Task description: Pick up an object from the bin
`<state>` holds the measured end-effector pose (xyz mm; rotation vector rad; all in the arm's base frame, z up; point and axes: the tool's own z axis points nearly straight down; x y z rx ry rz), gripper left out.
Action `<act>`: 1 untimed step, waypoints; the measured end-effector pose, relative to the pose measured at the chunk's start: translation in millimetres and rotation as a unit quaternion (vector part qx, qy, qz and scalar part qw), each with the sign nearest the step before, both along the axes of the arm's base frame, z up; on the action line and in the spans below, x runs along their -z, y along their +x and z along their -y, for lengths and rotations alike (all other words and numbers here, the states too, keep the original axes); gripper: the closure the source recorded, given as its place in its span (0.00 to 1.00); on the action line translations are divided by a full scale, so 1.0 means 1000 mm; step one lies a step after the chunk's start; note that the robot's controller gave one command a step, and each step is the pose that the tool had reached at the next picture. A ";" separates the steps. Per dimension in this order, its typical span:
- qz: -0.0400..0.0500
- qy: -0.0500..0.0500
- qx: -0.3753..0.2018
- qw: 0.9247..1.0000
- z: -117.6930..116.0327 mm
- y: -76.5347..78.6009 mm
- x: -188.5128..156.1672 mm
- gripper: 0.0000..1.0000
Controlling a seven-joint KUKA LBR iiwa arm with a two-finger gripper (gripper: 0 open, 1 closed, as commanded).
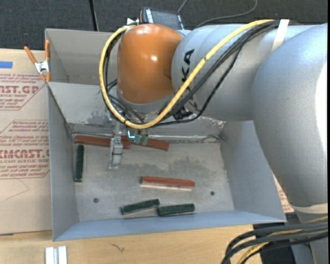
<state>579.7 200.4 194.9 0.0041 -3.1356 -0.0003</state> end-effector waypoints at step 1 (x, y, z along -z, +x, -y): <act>0.001 -0.002 0.014 1.000 0.096 0.007 0.065 0.00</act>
Offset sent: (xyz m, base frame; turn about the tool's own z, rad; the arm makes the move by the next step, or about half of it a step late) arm 0.0071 -0.0912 -0.0612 0.0221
